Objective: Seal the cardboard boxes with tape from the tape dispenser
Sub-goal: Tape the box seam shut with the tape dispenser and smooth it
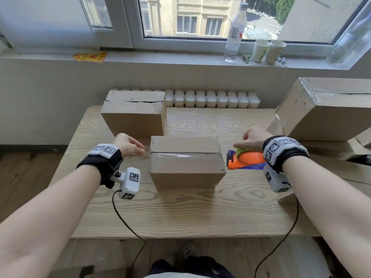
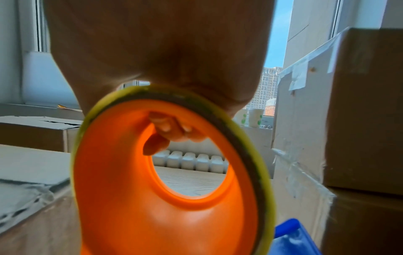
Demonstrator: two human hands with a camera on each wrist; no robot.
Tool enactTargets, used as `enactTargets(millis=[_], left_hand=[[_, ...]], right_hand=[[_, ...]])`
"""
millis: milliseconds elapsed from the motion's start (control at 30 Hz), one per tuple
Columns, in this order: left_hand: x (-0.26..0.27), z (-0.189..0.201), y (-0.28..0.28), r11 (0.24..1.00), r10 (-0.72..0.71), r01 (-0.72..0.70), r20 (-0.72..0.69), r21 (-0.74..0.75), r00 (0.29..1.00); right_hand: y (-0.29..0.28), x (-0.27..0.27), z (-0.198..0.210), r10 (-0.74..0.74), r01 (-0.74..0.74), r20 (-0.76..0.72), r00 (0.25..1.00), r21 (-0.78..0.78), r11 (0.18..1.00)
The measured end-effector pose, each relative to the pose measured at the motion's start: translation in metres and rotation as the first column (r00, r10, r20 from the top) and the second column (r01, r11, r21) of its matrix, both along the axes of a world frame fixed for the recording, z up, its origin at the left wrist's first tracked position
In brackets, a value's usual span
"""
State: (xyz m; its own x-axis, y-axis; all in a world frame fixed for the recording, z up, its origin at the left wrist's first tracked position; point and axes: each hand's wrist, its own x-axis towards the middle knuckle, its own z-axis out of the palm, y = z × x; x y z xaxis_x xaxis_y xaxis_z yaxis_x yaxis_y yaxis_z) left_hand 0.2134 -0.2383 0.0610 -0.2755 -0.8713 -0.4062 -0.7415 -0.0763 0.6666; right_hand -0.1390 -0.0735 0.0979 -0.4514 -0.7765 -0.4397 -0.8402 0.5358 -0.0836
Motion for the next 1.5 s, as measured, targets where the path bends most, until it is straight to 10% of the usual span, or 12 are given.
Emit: enactTargets(millis=[1100,1500], left_hand=[[-0.028,-0.044,0.006,0.947,0.275,-0.251,-0.105,0.200,0.956],[-0.038,-0.041,0.010,0.981,0.174,-0.157,0.154,-0.116,0.973]], right_hand=[[-0.015,0.024,-0.055,-0.046,0.036,-0.156,0.987,-0.065,0.997],[-0.011,0.031,-0.065,-0.124,0.110,-0.089,0.988,-0.151,0.982]])
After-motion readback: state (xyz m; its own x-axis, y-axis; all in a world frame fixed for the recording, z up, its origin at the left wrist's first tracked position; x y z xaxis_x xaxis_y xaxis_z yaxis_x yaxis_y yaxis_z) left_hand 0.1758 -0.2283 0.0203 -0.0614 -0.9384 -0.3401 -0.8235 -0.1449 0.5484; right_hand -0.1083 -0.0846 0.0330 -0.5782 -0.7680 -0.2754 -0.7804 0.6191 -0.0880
